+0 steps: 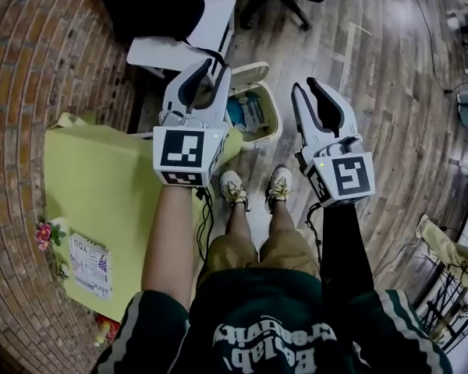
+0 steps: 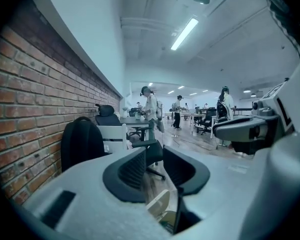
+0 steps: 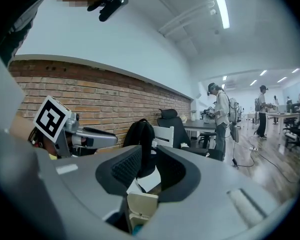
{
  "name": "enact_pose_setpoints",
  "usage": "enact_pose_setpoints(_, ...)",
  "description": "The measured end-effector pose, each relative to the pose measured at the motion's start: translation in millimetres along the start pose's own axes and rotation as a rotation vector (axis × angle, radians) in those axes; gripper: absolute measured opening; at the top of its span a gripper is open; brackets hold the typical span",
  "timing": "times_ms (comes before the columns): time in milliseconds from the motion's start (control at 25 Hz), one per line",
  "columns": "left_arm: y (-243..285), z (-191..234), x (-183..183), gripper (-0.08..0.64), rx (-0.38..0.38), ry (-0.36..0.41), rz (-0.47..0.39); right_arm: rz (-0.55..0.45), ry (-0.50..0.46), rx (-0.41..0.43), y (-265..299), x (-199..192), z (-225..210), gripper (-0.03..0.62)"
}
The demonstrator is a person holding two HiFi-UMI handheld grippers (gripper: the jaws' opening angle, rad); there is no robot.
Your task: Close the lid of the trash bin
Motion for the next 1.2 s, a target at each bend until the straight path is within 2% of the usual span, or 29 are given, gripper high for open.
enact_pose_setpoints(160,26.4,-2.6,-16.8,0.112,-0.001,0.027,0.05,0.002,0.016,-0.004,1.1,-4.3,-16.5,0.106)
enact_pose_setpoints(440,77.0,-3.0,-45.3,0.12,-0.03,0.022,0.133,0.027,0.045,-0.03,3.8,-20.1,-45.8,0.104)
enact_pose_setpoints(720,118.0,-12.4,-94.3,0.126,-0.049,0.012,0.256,0.036,0.055,-0.049,4.1,-29.2,-68.2,0.104)
enact_pose_setpoints(960,139.9,-10.4,-143.8,0.118,-0.053,-0.044,0.38,0.045,0.068,-0.04,7.8,-35.1,-76.9,0.104)
enact_pose_setpoints(1080,149.6,-7.5,-159.4,0.114,-0.031,-0.059,0.426,0.045,0.072,-0.023,10.4,-38.3,-76.7,0.104)
enact_pose_setpoints(1200,157.4,1.9,-171.9,0.114,0.027,-0.045,0.478,0.059,0.083,-0.009,10.6,-44.7,-74.8,0.104)
Point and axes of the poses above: the fingertips, and each gripper's own axes: y forward along the fingers, z to its left, x out of its top, the point moved 7 cm from there along -y, backward along the fingers, and after that the axes turned 6 degrees about y, right-handed, at the moved point
